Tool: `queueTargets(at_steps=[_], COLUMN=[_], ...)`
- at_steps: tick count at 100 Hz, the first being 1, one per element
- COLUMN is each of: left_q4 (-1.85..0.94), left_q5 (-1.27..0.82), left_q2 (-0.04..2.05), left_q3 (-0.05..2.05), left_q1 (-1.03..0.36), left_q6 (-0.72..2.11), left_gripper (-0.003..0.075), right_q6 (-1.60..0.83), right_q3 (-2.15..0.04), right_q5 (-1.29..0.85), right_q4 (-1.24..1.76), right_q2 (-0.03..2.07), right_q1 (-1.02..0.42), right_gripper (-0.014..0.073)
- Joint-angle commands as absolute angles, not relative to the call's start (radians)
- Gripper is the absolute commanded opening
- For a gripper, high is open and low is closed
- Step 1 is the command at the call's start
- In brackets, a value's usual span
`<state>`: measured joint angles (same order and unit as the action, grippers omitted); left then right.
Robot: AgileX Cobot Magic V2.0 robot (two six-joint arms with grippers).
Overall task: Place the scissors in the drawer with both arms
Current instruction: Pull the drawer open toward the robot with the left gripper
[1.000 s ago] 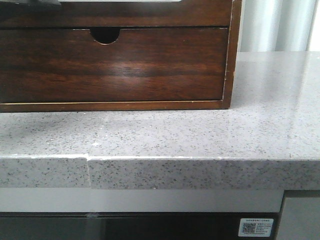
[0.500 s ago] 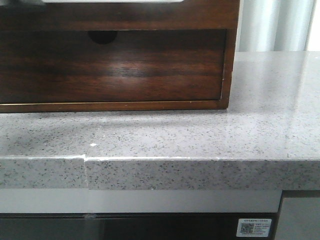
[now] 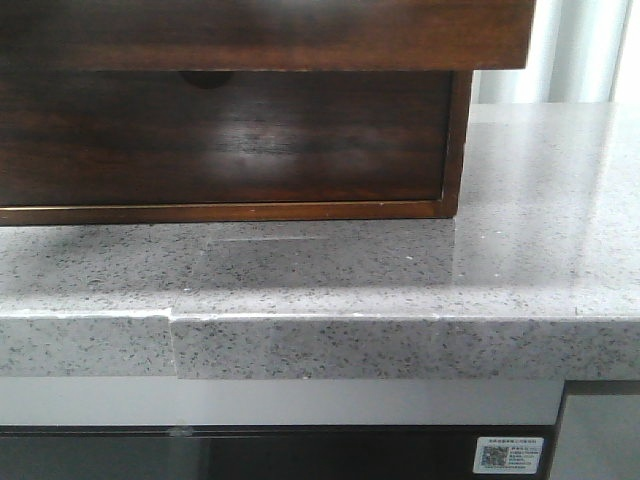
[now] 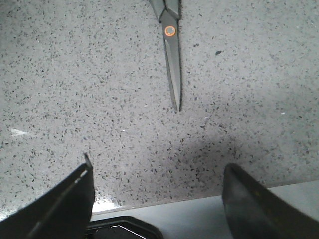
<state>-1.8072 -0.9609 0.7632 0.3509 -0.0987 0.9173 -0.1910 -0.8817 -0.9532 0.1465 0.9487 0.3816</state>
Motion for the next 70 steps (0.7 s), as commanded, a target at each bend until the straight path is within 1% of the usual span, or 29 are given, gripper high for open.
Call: queueTargets(at_steps=[1,3,4,5,10,18,26,54,61,70], left_q4=[-1.773,-1.764,-1.759,-1.759,-1.744,-1.742,-1.736,-1.497,-1.394,-1.184], left_q5=[-1.015,-1.013,-1.013,-1.013,-1.013,-1.013,-1.007,-0.971,-0.972,-0.978], left_q2=[0.734,0.734,0.734,0.734,0.734,0.734,0.734,0.734,0.734,0.733], left_q3=[0.369,0.370,0.369,0.369,0.369,0.369,0.369,0.416,0.450,0.499], left_q1=[-0.102,-0.102,-0.102,-0.102,-0.102,-0.102,-0.102,-0.102,-0.102,-0.102], left_q6=[0.998,0.998,0.998,0.998,0.996,0.996,0.996,0.980,0.924,0.799], left_gripper=[0.0141,0.0153,0.0175,0.0175,0.0238,0.0361,0.0419,0.0421,0.0421,0.0421], right_q6=[-0.200,-0.200,-0.200,-0.200,-0.200,-0.200,-0.200,-0.200,-0.200,-0.200], right_q3=[-0.917,-0.917,-0.917,-0.917,-0.917,-0.917,-0.917,-0.917,-0.917,-0.917], right_q5=[-0.913,-0.913,-0.913,-0.913,-0.913,-0.913,-0.913,-0.911,-0.911,-0.909], right_q4=[0.148,0.148,0.148,0.148,0.148,0.148,0.148,0.148,0.148,0.147], right_q2=[0.944,0.944,0.944,0.944,0.944,0.944,0.944,0.944,0.944,0.944], right_q1=[0.390,0.390,0.390,0.390,0.390,0.390,0.390,0.390,0.390,0.390], right_gripper=[0.0470,0.0470,0.0470,0.0470,0.0470,0.0470,0.0470,0.0470,0.0470,0.0470])
